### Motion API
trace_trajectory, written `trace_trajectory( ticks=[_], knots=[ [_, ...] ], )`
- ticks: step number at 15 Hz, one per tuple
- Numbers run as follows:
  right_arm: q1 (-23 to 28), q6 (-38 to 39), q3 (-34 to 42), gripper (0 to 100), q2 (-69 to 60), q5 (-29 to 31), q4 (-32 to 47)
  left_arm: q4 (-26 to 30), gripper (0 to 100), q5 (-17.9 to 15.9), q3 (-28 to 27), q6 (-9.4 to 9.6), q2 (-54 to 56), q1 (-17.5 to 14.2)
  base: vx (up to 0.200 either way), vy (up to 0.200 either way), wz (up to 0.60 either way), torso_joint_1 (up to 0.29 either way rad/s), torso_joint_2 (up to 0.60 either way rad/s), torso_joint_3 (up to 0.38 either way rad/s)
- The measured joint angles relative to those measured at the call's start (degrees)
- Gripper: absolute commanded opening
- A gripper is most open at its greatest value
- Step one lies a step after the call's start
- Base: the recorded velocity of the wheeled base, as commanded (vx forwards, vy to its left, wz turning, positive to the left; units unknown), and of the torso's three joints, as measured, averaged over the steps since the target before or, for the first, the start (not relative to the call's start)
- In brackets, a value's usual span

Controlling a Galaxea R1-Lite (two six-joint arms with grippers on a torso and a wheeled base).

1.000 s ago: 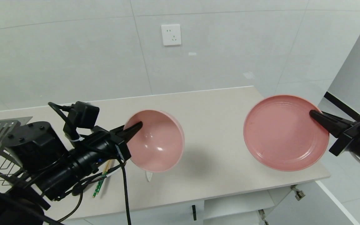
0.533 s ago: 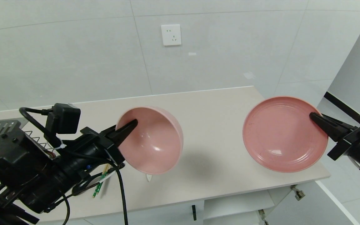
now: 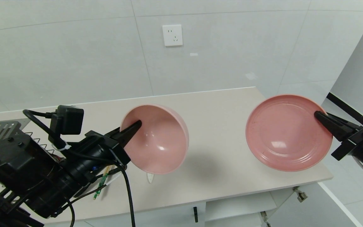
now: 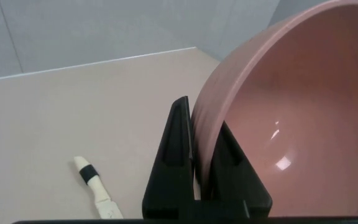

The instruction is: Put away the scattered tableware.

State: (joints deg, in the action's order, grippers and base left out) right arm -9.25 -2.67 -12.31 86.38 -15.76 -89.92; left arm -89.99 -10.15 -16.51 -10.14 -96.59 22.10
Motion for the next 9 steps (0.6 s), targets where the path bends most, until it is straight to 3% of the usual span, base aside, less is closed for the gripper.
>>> trace_trajectory(
  ticks=[2, 4, 6, 9],
  knots=[
    [-0.17, -1.76, -0.3, 0, -0.61, -0.02, -0.02, 0.11, 0, 0.11, 1.99, 3.63, -0.21, 0.16, 0.0, 0.0, 0.0, 0.0, 0.0, 0.0],
    [-0.2, -2.69, 0.18, 0, -0.89, -0.02, -0.05, 0.05, 0, 0.12, 2.47, 4.13, -0.27, 0.27, 0.0, 0.0, 0.0, 0.0, 0.0, 0.0],
    [-0.2, -2.77, 0.63, 0, -0.99, -0.05, -0.02, 0.07, 0, 0.15, 2.86, 4.68, 0.01, 0.3, -0.2, 0.0, 0.0, 0.002, 0.0, 0.005],
    [-0.2, -2.77, 0.74, 0, -0.96, -0.02, -0.05, 0.0, 0, 0.15, 3.06, 7.52, 1.13, 0.3, -0.2, 0.0, 0.0, 0.006, 0.0, 0.001]
  ],
)
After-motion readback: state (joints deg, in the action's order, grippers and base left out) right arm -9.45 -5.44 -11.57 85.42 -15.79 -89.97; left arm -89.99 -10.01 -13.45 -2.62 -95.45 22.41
